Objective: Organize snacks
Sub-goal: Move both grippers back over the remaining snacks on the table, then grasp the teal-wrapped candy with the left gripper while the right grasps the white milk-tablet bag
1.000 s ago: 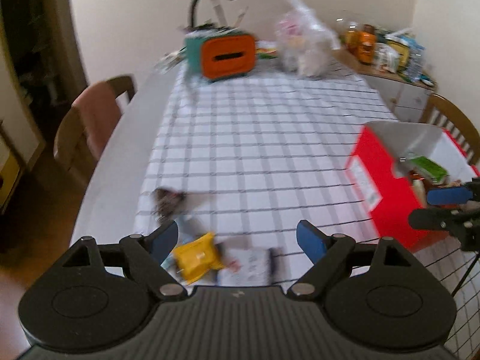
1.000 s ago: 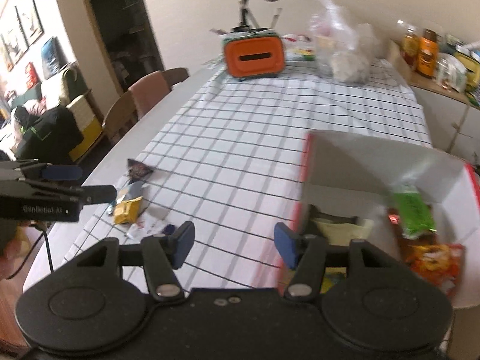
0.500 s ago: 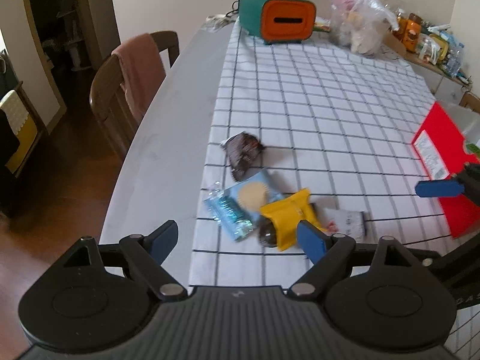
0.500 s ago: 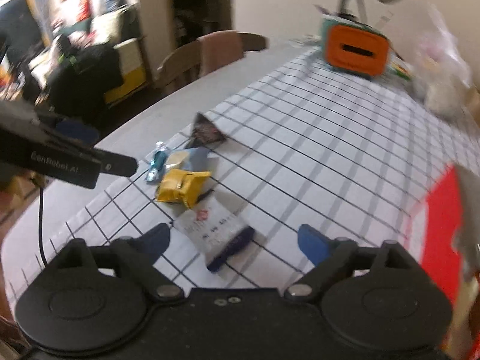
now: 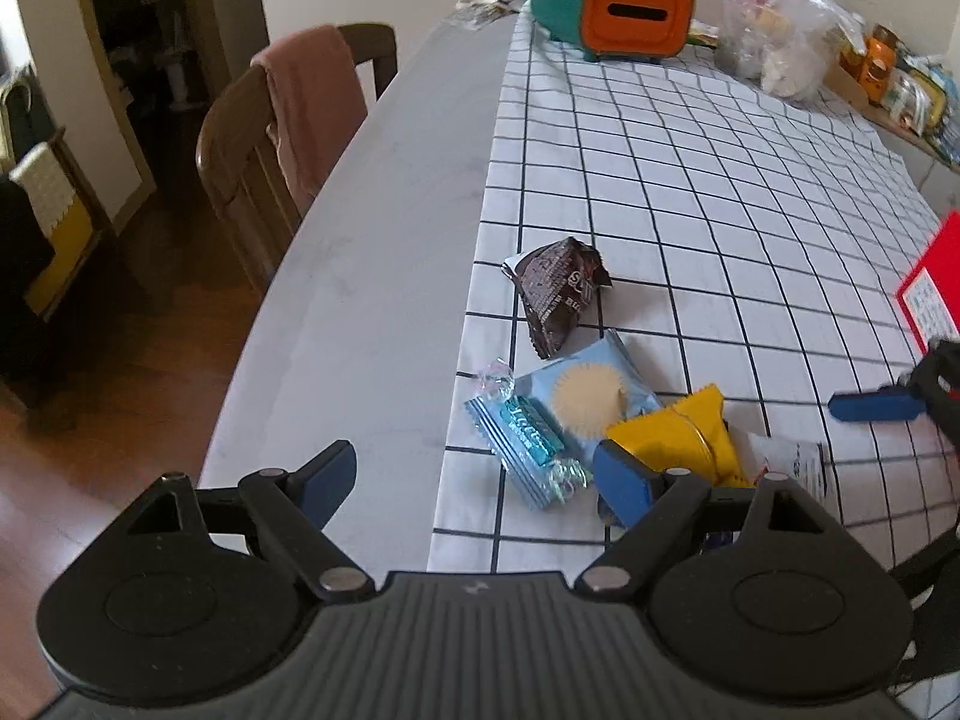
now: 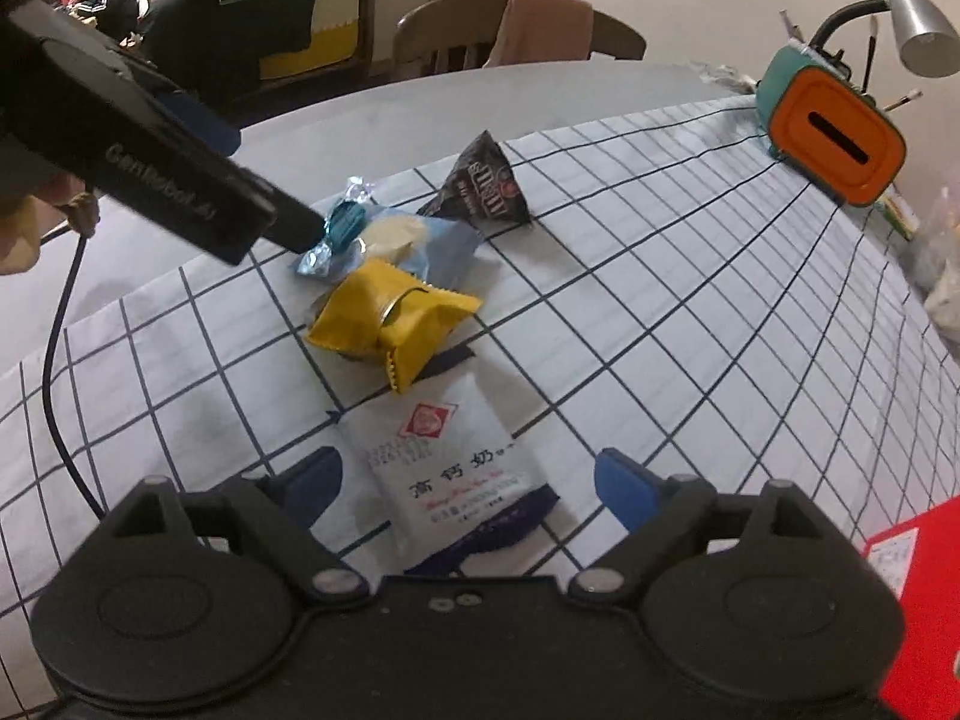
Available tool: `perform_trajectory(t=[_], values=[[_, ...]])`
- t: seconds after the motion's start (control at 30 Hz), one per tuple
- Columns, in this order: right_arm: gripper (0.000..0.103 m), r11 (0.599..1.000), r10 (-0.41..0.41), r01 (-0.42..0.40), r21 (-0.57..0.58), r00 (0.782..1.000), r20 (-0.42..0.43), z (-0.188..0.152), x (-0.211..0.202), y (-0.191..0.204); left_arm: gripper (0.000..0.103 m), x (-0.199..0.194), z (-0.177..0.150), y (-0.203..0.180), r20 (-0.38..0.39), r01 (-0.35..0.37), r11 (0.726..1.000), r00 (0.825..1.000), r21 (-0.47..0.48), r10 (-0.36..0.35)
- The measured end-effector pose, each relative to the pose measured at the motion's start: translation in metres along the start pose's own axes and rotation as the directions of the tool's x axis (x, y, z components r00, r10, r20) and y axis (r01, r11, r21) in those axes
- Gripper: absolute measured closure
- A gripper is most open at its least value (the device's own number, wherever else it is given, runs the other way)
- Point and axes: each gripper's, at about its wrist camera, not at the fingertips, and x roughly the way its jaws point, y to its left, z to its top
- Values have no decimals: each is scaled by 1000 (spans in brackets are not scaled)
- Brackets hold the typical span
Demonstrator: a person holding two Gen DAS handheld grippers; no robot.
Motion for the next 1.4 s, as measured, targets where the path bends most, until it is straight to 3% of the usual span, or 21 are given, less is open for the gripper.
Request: perform_trajectory(t=[0.07,0.23,0.4,0.73,0.93,1.4], values=[[15,1000,19,-18,9,1000,-11,2,5,-3,18,5,2,4,-11,11,999,1000,-35,-11],[15,998,50,-49,36,999,-21,5,11,-9,46,13,7,7,-35,30,997,999,-71,-33],[16,998,59,-58,37,998,-18,6,12,-9,60,18,9,6,-48,61,994,997,-88,-66],[39,995,82,-82,64,997,8,4,8,-5,90,25,10,11,-66,92,989,993,-113,-100],[53,992,54,-56,113,998,20,1,3,-3,91,23,9,16,-64,78,988,994,-131,-87],[55,946,-41,16,324,997,71,-19,-32,-13,91,2,-2,23,-54,53,988,997,-146,-61]])
